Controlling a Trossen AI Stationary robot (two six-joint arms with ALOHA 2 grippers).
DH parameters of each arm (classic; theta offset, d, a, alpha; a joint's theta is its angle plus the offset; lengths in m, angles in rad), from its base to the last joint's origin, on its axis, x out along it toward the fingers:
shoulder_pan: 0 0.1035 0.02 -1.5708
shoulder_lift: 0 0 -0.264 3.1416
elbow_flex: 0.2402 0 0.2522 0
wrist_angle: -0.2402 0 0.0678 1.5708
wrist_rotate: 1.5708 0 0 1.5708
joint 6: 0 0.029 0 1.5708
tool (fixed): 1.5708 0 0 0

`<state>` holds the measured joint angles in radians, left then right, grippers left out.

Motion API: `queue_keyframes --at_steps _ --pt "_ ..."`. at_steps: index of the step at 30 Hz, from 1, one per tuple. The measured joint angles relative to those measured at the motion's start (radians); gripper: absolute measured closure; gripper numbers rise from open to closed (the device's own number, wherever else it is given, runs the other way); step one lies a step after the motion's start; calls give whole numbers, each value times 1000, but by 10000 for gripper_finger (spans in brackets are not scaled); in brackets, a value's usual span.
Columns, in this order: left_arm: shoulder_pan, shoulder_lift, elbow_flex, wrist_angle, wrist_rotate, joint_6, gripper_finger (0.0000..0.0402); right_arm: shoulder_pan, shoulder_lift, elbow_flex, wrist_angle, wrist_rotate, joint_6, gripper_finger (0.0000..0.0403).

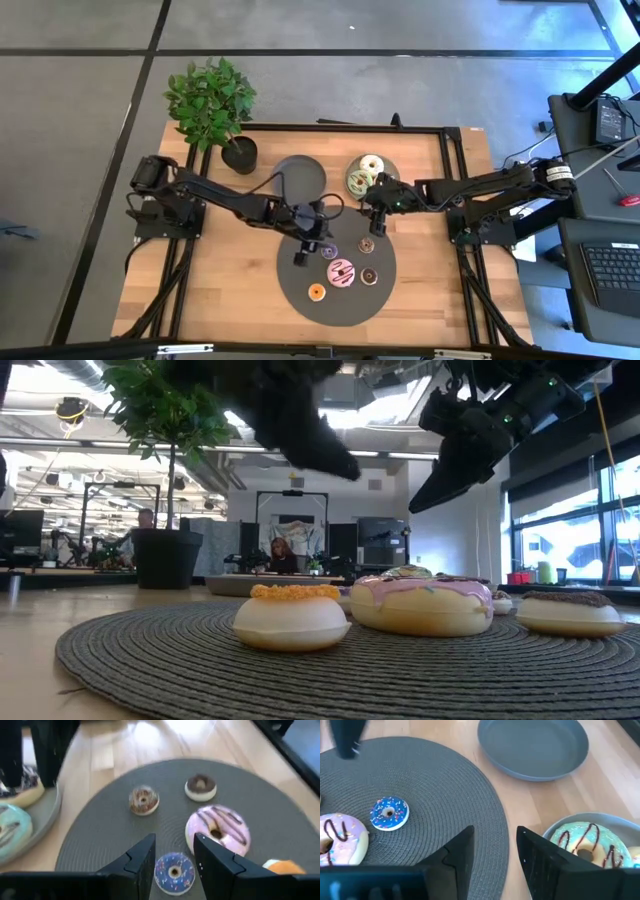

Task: Pick & Place donuts
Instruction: Put the small blue donut on the dark gray plate

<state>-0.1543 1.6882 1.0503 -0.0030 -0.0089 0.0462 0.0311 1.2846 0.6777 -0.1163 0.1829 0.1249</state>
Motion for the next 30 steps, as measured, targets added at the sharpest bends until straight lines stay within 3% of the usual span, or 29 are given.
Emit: queue_keyframes --at_steps 14,21,30 --pt "0 166 -2 61 0 -57 272 0 2 0 -7 7 1 253" --pt "0 222 -1 61 -90 -70 272 0 2 0 -11 7 2 253" --pt "2 256 1 64 -86 -87 272 0 3 0 -15 8 2 253"
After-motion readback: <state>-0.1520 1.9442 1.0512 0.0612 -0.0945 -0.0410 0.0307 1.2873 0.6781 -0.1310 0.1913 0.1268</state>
